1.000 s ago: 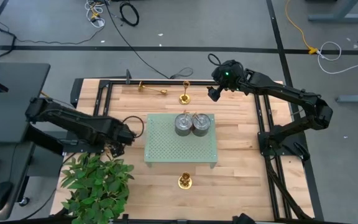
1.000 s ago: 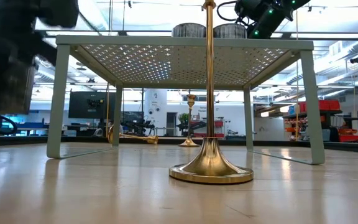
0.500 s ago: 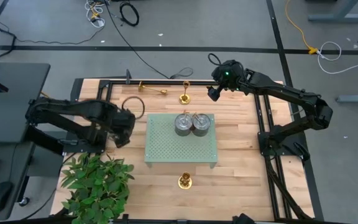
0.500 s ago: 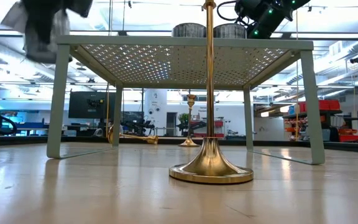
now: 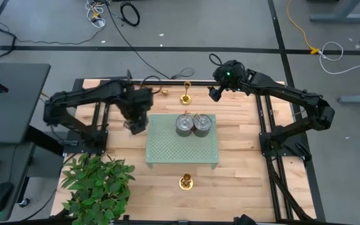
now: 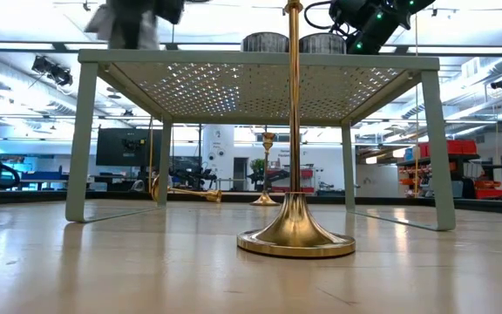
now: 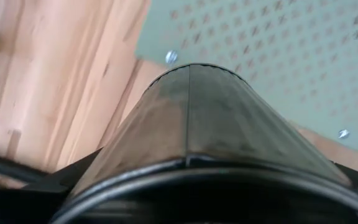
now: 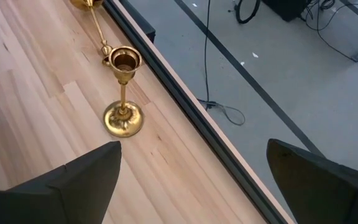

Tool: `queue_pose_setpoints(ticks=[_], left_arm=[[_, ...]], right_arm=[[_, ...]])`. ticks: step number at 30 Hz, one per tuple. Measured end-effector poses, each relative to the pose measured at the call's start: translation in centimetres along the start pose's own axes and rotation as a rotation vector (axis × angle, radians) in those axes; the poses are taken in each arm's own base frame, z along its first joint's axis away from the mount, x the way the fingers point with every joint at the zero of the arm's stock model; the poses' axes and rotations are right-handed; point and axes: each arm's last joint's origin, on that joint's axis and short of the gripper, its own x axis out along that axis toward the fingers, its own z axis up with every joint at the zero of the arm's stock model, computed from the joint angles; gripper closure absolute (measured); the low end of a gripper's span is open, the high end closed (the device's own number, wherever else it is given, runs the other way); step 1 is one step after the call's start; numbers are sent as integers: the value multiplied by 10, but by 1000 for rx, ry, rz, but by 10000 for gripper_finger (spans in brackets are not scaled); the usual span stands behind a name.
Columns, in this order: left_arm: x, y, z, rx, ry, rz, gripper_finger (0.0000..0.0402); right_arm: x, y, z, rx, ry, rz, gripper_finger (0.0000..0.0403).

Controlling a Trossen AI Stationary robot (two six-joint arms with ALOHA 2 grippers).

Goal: Pick & Place candle stick holders
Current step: Put the orange scented candle on the shelf

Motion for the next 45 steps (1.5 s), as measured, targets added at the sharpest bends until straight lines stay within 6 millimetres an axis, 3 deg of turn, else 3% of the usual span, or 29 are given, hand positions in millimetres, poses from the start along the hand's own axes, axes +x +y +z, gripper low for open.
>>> queue_pose_setpoints(ticks=[9,16,24,45], left_arm=[[20,-2,55,109,49,-80,40],[34,-8,79,131,70,-83,40],[52,-12,90,135,90,-84,40],[56,-33,96,159,5,-62,40]], right_arm=[[0,0,0,-19,1,0,3],[0,0,0,-19,1,0,3],[0,0,0,-20,1,0,3],[0,0,0,-19,0,1,3]])
